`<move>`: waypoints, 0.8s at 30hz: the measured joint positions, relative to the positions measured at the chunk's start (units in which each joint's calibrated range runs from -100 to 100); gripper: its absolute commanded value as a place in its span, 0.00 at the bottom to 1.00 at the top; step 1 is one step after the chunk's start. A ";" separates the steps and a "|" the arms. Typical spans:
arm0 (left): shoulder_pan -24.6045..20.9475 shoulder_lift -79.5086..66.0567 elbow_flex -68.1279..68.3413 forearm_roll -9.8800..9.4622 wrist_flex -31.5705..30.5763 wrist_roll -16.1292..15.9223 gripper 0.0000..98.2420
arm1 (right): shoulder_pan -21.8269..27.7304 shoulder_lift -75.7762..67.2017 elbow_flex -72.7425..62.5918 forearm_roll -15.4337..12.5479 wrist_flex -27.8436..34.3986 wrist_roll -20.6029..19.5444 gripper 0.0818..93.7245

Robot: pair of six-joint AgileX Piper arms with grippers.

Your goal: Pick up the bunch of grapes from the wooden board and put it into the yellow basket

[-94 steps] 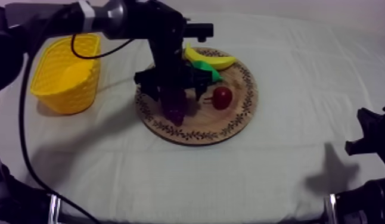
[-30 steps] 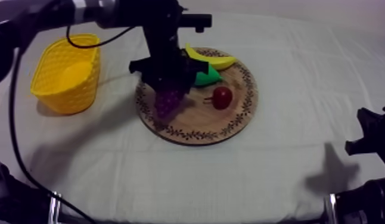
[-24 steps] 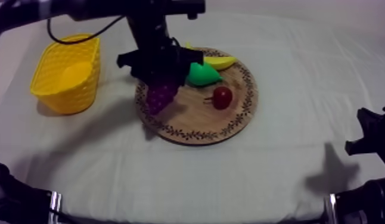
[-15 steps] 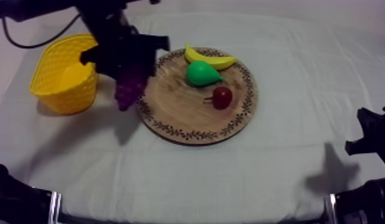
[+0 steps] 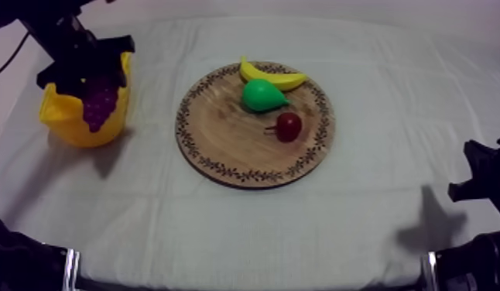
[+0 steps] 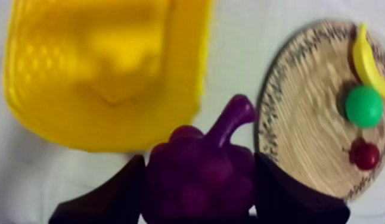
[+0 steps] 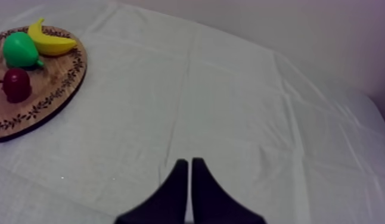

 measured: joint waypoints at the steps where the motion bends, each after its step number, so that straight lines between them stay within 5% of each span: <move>1: -0.80 0.00 -0.44 -0.13 0.00 -0.29 0.42 | 0.00 0.00 0.00 0.00 0.00 0.00 0.00; 24: -10.47 16.42 -14.15 -1.08 -4.70 -3.86 0.43 | 0.00 0.00 0.00 0.00 -0.08 0.06 0.00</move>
